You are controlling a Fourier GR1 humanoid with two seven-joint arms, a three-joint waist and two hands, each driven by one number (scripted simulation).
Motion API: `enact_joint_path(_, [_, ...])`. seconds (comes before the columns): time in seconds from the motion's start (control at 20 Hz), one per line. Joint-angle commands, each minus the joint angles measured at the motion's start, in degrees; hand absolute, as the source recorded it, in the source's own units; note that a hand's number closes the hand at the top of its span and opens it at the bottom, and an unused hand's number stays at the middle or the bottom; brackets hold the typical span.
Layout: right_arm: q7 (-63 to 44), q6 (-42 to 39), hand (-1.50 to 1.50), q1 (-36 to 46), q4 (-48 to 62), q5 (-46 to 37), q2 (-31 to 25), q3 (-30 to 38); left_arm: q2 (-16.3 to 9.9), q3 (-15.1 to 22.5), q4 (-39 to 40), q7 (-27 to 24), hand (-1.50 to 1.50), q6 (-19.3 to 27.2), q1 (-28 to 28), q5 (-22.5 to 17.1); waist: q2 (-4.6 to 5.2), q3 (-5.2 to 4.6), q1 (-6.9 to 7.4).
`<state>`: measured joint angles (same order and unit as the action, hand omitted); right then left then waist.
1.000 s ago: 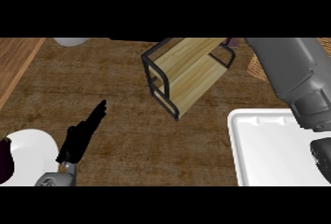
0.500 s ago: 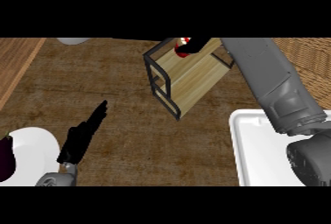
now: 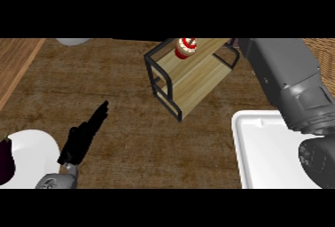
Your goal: Pick the cupcake from the tray and place it in the tiered shelf
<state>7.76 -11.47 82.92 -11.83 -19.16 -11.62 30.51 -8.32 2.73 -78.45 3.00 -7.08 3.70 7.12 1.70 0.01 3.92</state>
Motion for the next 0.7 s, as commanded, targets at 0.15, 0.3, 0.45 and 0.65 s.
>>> enact_joint_path(0.15, [0.4,11.6,-1.50,-0.4,-2.4,4.7,-7.1,6.5,-0.2,0.1,-1.6,-0.2,0.00,-0.2,-1.6,-0.1,-0.10,0.00,0.11])
enact_joint_path(0.3, [-2.5,10.5,-1.50,-1.8,-1.8,5.2,-15.4,7.9,0.3,-0.4,-2.0,1.3,0.00,0.8,-0.8,-0.2,-0.05,0.05,-0.47])
enact_joint_path(0.45, [-1.7,9.4,-1.50,-5.5,-0.9,4.7,-20.0,8.0,-0.2,-0.6,0.9,-0.9,0.00,0.5,0.0,0.5,0.54,0.06,-0.50])
enact_joint_path(0.65, [0.0,2.2,-1.50,-9.6,0.2,4.9,-25.4,8.1,-0.1,-0.2,-2.6,0.3,0.00,-0.6,-1.6,-0.6,0.34,0.16,0.13])
